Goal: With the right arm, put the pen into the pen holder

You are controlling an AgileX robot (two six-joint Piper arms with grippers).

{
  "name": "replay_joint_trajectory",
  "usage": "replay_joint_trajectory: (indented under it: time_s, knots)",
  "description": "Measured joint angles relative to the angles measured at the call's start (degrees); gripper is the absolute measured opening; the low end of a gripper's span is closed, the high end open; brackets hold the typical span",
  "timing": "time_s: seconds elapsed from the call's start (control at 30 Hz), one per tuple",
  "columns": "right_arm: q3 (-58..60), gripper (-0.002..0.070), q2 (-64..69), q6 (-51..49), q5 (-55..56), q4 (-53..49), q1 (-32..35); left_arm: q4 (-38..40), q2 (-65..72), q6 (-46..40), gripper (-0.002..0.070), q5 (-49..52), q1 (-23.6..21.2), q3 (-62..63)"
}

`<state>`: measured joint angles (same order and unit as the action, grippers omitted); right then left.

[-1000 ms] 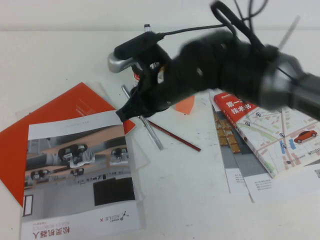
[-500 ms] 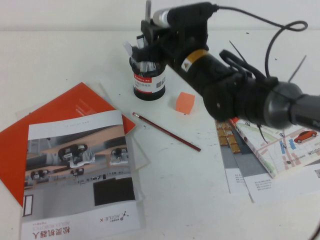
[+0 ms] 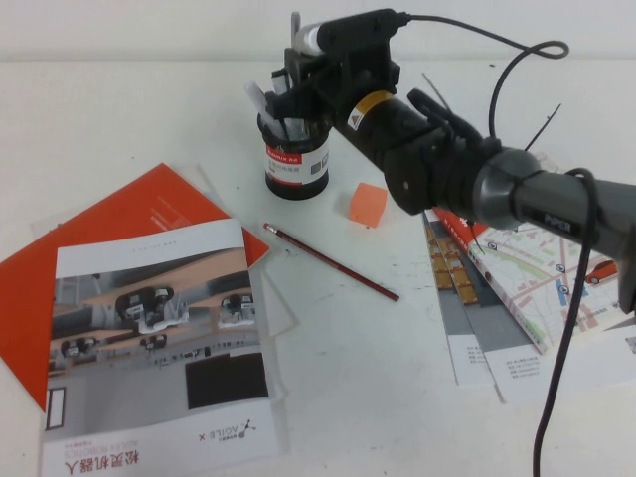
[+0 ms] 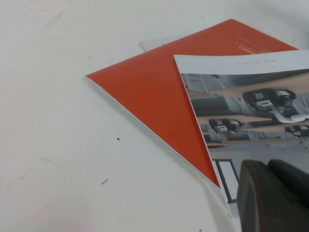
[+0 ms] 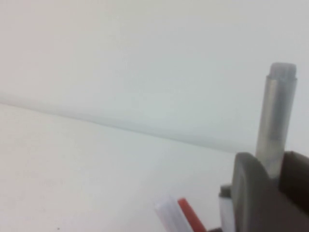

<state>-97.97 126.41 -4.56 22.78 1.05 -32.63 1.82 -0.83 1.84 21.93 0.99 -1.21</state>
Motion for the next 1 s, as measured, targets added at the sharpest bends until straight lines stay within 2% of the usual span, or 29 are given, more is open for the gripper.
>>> replay_joint_trajectory:
  time_s: [0.17,0.27,0.33,0.4,0.47,0.57,0.7,1.0]
  knots:
    - [-0.1,0.0274,0.6,0.0,0.4,-0.1,0.4,0.0,0.0,0.0,-0.0003,0.0,0.0,0.0]
    - [-0.1,0.0303,0.6,0.0,0.1,-0.1,0.7,0.0,0.0,0.0,-0.0003,0.0,0.0,0.0]
    - [0.1,0.0272,-0.2,0.0,-2.0,-0.1,0.7,0.0,0.0,0.0,-0.0003,0.0,0.0,0.0]
    - [1.7,0.0188,-2.4,0.0,-5.6,-0.1,0.6,0.0,0.0,0.0,-0.0003,0.0,0.0,0.0]
    - [5.5,0.0076,-6.7,0.0,-7.2,0.1,0.0,0.0,0.0,0.0,-0.0003,0.0,0.0,0.0]
    - [15.6,0.0009,-15.5,0.0,-4.8,0.8,-1.0,0.0,0.0,0.0,-0.0003,0.0,0.0,0.0]
    - [30.1,-0.0013,-27.3,0.0,-0.7,1.9,-1.3,0.0,0.0,0.0,-0.0003,0.0,0.0,0.0]
    - [54.3,-0.0018,-53.4,0.4,-6.7,6.8,-0.9,0.0,0.0,0.0,-0.0003,0.0,0.0,0.0]
